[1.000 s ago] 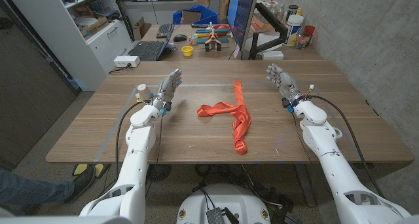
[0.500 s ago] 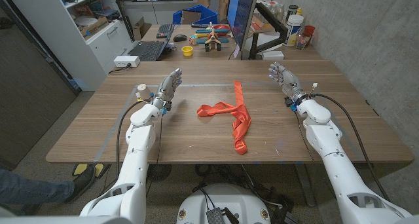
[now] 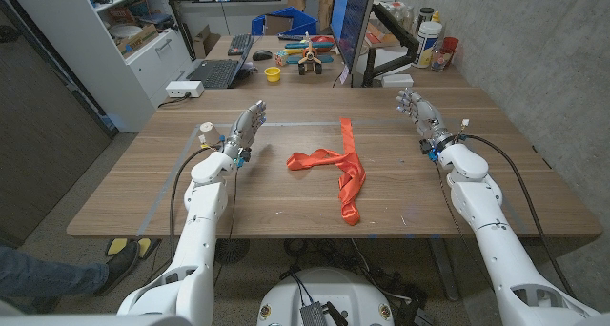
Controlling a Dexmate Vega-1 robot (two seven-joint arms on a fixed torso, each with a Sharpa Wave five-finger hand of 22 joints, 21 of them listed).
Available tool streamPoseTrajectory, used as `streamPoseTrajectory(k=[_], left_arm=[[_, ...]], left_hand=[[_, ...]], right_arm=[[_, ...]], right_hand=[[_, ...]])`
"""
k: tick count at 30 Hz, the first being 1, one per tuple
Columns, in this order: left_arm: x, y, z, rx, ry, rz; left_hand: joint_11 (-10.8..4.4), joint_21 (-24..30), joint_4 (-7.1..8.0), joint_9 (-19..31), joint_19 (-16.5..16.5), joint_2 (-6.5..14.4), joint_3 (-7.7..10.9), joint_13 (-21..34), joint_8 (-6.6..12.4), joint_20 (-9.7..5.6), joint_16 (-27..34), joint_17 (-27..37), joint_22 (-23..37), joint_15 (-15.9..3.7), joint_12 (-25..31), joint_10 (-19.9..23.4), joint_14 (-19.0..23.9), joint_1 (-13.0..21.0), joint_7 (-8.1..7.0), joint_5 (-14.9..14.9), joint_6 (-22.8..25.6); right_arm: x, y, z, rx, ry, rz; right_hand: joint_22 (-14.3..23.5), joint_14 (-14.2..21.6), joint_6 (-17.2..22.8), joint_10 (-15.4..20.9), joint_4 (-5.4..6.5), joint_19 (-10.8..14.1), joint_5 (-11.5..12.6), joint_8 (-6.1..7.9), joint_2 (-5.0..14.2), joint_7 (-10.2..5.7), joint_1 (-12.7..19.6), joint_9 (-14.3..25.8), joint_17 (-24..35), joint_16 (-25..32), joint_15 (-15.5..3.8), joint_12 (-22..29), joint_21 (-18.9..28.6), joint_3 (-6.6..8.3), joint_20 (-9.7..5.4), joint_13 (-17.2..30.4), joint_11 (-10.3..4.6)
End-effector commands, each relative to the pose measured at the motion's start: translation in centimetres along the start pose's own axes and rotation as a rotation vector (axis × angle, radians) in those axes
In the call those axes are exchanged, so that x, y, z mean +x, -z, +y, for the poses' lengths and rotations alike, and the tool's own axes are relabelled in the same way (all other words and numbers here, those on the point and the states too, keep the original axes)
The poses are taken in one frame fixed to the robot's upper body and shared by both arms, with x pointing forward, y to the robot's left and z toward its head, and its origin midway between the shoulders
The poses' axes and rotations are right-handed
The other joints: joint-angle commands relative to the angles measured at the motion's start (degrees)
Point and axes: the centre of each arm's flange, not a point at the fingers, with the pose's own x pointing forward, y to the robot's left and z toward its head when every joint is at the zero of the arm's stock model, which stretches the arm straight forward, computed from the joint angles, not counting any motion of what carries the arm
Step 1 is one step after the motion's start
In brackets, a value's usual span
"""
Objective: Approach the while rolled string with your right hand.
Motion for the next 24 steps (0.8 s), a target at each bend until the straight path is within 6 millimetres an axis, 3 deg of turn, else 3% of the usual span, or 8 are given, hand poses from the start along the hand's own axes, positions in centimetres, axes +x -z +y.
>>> streamPoseTrajectory(k=[1,24], left_arm=[[0.0,0.0,-0.3,0.002,0.005,0.001],[-0.3,0.9,-0.5,-0.003,0.009,0.021]], left_hand=[[-0.31,-0.3,-0.32,0.1,-2.4,0.4,0.37,-0.1,0.48,0.29,0.0,0.1,0.3,-0.07,0.3,0.1,-0.1,0.6,0.07,0.2,0.6],[-0.21,-0.8,-1.02,0.1,-2.4,1.2,0.8,-0.2,0.57,0.48,-0.1,0.0,0.4,-0.06,0.2,0.2,-0.1,1.7,0.23,0.0,1.2]], right_arm=[[-0.8,-0.8,-0.8,-0.006,0.019,-0.022],[-2.1,-2.1,-1.9,-0.027,0.04,-0.042]], right_hand=[[0.1,0.5,0.5,0.4,-0.1,0.8,0.1,0.43,-0.05,-0.05,0.4,0.1,0.1,0.3,-0.06,0.4,-0.4,-0.05,-1.05,0.1,0.04],[0.2,0.7,0.8,0.9,-0.24,0.9,0.0,0.39,0.12,-0.09,0.4,0.1,0.2,0.2,-0.11,0.5,-1.1,-0.39,-0.92,0.1,-0.14]])
